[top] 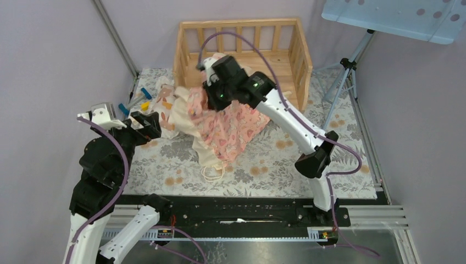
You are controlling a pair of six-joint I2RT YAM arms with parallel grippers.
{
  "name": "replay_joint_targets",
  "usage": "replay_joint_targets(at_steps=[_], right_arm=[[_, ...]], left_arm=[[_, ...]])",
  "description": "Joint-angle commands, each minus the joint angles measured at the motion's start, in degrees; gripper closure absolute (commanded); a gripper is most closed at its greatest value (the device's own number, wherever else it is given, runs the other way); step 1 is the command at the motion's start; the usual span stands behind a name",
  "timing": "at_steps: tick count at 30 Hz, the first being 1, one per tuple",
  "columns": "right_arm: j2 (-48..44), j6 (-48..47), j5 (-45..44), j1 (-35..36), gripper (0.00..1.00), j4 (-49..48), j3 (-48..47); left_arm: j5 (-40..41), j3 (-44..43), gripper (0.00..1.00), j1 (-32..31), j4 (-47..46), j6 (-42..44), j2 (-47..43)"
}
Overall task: Set up the pet bed
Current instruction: Place the mattress at the center of the board.
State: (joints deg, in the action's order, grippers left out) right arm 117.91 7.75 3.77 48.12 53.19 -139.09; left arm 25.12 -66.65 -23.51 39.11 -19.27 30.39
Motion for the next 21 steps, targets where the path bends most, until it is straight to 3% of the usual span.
replay_joint_targets(at_steps=[1,6,11,16,19,21], right_arm=[[-2.4,-10.6,5.4,6.3,0.92,3.5,4.3],[-2.8,-11.7,6.2,9.7,0.57,4.1,11.5],[-11.2,-5.4,-0.7,9.7,0.26,-7.1,24.9],[-24.4,2.0,-13.2,9.1,0.05,-20.8,42.6],[-31.1,9.2,-20.8,5.4,0.02,-24.6,51.6],[-35.5,14.7,-21.4,0.9,0.01,-27.8,58.8]], left_arm=[[-0.1,-4.4,0.01,0.3,0.1,1.7,3.4],[0.5,-6.1,0.01,0.3,1.3,1.4,5.7],[-0.1,-6.1,0.01,0.3,2.2,1.3,8.8],[-5.3,-5.6,0.01,0.3,3.6,1.1,14.1],[-7.7,-3.2,0.01,0.3,2.7,-0.2,16.5],[-9.8,-1.1,0.01,0.3,1.3,-1.7,17.9]])
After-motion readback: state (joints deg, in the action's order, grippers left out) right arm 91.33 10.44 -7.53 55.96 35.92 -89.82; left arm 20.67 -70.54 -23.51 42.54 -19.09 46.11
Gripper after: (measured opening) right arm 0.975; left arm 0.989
